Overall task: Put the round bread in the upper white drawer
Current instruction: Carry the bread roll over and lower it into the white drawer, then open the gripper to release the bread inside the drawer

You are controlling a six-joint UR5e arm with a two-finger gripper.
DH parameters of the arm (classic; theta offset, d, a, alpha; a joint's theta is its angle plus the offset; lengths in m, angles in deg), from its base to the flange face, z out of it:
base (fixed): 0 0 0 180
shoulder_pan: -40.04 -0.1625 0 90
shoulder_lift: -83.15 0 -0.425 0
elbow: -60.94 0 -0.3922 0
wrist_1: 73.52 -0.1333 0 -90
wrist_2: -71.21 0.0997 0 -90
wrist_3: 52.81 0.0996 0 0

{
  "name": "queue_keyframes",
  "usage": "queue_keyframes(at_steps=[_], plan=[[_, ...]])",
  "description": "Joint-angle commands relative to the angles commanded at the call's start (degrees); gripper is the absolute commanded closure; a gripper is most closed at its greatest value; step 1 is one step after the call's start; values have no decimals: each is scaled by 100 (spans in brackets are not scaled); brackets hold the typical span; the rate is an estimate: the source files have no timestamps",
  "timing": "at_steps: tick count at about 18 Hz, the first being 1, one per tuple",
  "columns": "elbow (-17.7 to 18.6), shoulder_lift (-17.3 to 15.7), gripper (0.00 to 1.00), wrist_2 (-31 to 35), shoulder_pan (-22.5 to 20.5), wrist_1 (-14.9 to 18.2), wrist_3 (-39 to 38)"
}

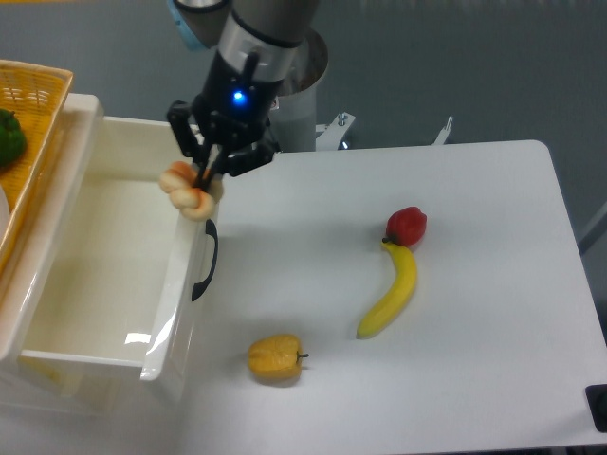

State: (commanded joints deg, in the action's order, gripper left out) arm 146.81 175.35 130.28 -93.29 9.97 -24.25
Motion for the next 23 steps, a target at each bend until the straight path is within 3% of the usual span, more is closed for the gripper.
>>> queue_keyframes(at_steps=[5,13,16,18,19,23], plan=[[79,62,85,0,219,-26,35],[106,211,75,0,510,-62,61],[106,246,53,9,571,-88,96],[114,255,47,0,581,-149,158],[123,255,36,9,581,-158,176],[123,255,29,9,589,-158,237]])
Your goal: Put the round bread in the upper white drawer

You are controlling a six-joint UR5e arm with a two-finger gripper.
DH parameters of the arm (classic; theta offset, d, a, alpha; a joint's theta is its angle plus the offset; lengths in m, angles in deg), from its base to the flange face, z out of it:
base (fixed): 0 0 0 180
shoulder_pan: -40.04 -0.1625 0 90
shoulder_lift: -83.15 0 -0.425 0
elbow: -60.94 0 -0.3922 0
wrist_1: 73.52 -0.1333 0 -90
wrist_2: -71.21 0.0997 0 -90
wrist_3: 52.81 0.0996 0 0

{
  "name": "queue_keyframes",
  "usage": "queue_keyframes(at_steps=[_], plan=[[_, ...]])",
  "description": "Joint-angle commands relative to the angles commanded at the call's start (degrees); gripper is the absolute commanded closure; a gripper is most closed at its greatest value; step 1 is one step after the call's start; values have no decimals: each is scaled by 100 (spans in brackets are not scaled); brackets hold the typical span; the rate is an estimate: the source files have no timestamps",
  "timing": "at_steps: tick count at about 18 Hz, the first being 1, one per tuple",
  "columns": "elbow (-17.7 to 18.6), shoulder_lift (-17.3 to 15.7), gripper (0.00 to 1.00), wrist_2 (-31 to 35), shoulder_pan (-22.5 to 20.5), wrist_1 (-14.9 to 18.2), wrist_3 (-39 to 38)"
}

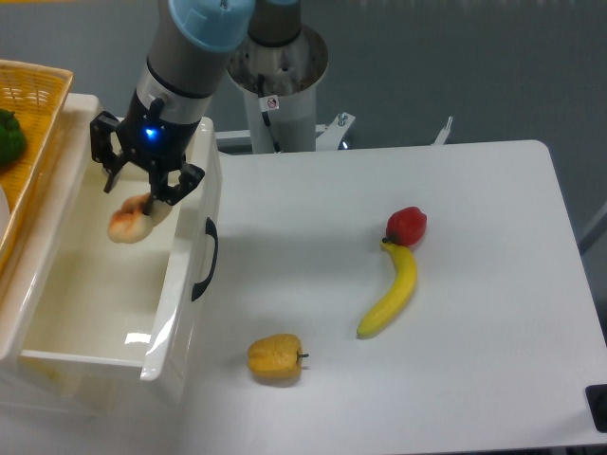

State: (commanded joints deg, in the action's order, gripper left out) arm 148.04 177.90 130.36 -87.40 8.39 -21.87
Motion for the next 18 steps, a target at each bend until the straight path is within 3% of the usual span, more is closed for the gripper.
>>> queue_keyframes(at_steps=[15,18], plan=[[0,0,29,9,97,-35,9],[9,-9,21,35,-131,-298,0]])
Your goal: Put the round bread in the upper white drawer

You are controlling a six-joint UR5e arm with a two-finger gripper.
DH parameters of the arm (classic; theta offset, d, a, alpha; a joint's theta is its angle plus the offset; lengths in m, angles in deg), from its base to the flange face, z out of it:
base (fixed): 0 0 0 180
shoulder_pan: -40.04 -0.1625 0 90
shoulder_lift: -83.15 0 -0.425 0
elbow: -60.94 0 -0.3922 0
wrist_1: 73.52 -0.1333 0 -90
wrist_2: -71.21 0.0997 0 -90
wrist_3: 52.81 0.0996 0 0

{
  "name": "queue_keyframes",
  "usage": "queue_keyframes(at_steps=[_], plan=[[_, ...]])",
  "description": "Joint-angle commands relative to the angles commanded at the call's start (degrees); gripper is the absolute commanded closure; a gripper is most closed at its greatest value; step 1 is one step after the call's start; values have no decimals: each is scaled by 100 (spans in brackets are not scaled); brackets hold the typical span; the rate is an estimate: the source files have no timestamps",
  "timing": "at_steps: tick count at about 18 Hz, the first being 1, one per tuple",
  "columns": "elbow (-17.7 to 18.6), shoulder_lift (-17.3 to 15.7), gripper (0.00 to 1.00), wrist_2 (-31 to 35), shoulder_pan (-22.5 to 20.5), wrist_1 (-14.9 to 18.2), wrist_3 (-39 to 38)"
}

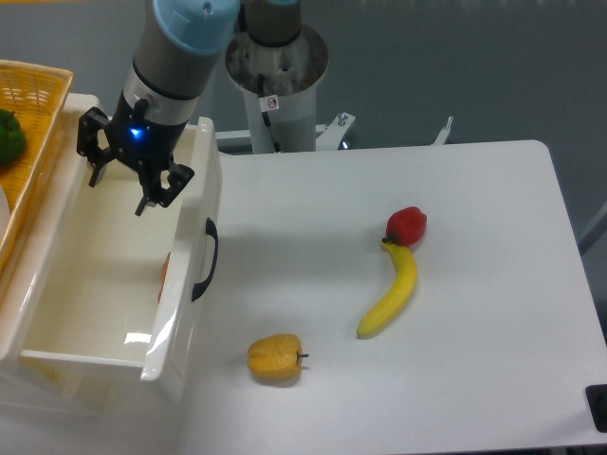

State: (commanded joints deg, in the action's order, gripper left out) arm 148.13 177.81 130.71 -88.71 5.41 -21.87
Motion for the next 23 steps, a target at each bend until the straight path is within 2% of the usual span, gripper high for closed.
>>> queue_keyframes(at_steps=[4,5,8,14,19,23], plan=[[0,-53,7,9,-299,-115,0],[0,-70,0,44,-343,-132,0],[9,-114,0,237,-388,-141,0],[-9,-123,0,1071,-537,-264,17],[17,-79,0,1923,-590,-238,790],[79,8,0,2302,-721,-238,1159]])
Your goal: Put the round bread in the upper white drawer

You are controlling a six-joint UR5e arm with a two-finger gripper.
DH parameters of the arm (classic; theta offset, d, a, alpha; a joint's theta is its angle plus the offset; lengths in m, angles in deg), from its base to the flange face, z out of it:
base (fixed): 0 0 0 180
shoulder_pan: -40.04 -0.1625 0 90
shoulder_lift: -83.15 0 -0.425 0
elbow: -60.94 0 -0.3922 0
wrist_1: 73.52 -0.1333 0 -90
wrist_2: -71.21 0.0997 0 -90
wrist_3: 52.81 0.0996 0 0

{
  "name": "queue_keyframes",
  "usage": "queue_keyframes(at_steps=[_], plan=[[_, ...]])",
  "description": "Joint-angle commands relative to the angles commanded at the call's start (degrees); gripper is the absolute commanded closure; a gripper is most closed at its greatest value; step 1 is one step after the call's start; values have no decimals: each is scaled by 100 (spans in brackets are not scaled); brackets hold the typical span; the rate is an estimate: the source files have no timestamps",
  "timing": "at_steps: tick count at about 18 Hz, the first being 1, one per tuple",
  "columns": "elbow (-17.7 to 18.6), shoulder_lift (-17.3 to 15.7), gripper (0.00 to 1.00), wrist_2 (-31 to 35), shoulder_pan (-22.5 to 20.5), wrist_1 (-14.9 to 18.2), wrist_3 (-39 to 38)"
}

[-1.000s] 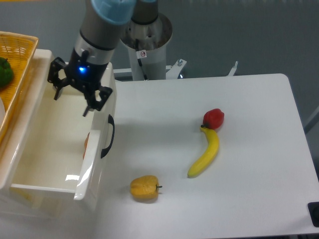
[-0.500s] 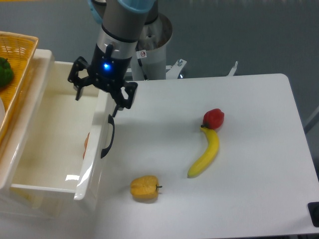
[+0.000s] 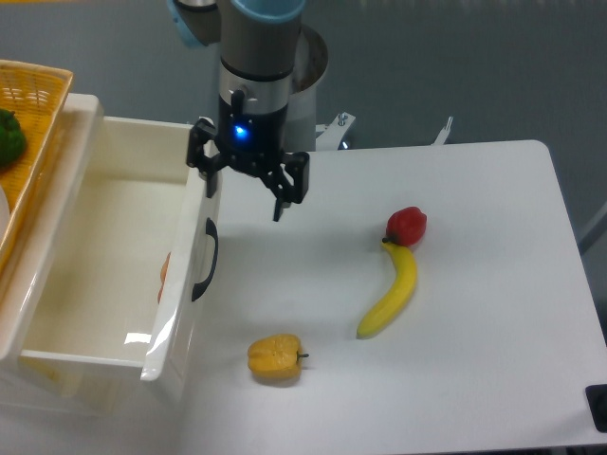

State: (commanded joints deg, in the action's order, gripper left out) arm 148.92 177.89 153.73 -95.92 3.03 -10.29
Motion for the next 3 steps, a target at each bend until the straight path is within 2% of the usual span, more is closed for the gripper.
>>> queue_keyframes(at_steps=[3], plan=[[70,123,0,185,-176,18,343]])
